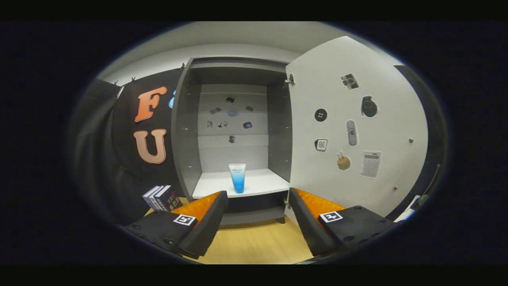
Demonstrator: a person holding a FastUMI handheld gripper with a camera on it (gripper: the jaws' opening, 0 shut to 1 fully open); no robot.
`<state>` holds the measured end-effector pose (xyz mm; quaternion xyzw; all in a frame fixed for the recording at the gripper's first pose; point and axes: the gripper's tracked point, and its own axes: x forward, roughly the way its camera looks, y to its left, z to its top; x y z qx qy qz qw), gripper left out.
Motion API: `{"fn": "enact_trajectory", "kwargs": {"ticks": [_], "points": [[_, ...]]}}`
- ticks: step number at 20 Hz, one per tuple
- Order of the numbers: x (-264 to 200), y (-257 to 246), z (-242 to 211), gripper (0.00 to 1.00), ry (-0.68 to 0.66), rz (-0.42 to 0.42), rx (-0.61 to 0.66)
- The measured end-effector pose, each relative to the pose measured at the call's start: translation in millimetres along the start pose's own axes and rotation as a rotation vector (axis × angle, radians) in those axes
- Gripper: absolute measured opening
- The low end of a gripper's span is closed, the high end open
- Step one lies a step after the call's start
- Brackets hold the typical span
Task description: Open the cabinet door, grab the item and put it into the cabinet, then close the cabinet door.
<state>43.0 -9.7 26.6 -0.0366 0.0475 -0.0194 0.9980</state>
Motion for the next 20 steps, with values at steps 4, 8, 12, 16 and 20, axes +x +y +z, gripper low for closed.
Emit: {"fn": "enact_trajectory", "kwargs": {"ticks": [4,8,12,16,20], "points": [[-55,-47,1,0.98,-0.027,-0.066,0.006],[-95,-102,1,0.97,-0.058,-0.159,0.032],[-125,-162,-5,0.97,-0.064,-0.263,0.054],[-141,-217,-13,0.97,-0.064,-0.354,0.066],[-138,-260,-24,0.98,-0.051,-0.402,0.077]]}}
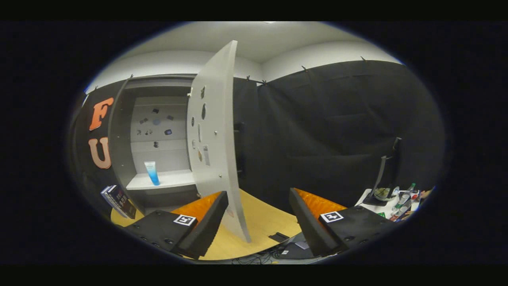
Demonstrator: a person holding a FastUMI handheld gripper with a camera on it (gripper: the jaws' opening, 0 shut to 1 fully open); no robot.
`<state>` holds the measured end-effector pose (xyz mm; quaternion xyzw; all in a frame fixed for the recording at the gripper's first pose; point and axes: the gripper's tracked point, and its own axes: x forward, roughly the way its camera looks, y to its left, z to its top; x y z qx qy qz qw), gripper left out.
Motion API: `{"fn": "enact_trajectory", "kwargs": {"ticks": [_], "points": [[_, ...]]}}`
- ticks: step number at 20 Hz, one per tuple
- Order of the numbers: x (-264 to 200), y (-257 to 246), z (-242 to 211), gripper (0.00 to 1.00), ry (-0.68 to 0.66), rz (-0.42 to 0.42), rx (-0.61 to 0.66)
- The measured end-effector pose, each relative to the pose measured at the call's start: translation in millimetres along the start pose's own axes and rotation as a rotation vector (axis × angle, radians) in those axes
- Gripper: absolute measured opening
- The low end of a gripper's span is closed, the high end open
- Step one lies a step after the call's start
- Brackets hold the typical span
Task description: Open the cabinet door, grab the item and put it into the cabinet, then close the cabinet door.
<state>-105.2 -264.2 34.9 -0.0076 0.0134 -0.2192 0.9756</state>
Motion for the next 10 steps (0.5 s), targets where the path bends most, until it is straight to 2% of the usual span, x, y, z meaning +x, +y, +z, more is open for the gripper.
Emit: {"fn": "enact_trajectory", "kwargs": {"ticks": [6,10], "points": [[49,-31,-28,0.98,0.059,-0.034,0.012],[73,-29,-39,0.98,0.084,-0.013,0.027]]}}
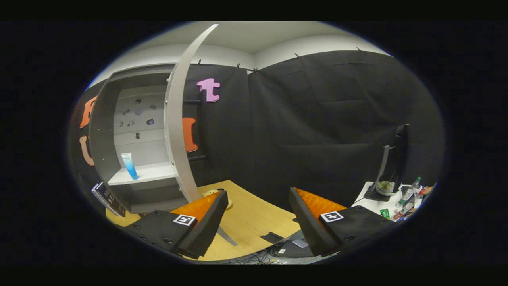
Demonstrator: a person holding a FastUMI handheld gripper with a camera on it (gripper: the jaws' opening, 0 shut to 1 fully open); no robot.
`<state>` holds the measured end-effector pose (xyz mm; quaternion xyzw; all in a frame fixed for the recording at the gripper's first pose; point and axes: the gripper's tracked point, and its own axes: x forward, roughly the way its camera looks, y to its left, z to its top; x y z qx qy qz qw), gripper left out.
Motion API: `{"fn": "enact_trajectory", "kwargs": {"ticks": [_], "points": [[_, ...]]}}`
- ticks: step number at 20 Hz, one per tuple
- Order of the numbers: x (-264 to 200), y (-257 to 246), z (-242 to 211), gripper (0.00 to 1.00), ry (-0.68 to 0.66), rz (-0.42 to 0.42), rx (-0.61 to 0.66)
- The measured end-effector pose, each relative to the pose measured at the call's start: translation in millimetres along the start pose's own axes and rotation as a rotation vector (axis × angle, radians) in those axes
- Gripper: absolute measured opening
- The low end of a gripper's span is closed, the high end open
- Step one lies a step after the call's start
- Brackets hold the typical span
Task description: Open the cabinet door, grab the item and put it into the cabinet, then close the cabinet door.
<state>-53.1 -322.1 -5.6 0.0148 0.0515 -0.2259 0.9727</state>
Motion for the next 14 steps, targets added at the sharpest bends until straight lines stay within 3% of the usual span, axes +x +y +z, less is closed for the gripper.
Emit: {"fn": "enact_trajectory", "kwargs": {"ticks": [3,14], "points": [[10,8,4,0.98,-0.014,0.027,0.006],[3,17,1,0.95,-0.028,-0.044,-0.001]]}}
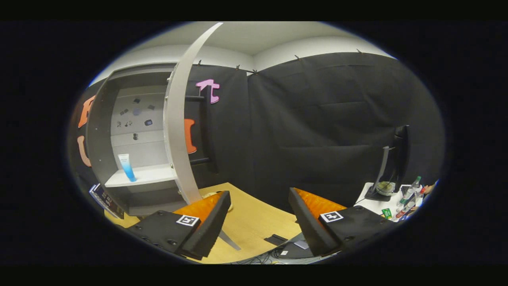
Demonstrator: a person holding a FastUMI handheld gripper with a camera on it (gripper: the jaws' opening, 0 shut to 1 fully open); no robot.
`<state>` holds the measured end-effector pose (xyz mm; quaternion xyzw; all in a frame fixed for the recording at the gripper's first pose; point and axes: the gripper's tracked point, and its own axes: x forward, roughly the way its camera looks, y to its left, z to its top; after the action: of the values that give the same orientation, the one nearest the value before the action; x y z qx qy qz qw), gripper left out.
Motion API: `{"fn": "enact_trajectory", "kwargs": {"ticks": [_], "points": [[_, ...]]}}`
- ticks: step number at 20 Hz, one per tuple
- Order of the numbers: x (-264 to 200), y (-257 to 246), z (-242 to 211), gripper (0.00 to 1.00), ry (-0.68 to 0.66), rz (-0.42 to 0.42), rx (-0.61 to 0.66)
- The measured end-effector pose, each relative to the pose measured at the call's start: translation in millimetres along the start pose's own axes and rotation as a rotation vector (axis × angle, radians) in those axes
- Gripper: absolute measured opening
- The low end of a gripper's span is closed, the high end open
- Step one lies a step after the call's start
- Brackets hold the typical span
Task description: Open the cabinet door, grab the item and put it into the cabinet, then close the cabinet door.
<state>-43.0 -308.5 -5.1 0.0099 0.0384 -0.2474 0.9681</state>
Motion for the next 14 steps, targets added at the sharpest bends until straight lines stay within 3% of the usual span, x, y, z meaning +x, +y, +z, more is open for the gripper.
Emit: {"fn": "enact_trajectory", "kwargs": {"ticks": [7,14], "points": [[-26,29,-7,0.96,-0.007,0.011,0.007],[-56,89,-18,0.96,0.006,0.108,-0.001]]}}
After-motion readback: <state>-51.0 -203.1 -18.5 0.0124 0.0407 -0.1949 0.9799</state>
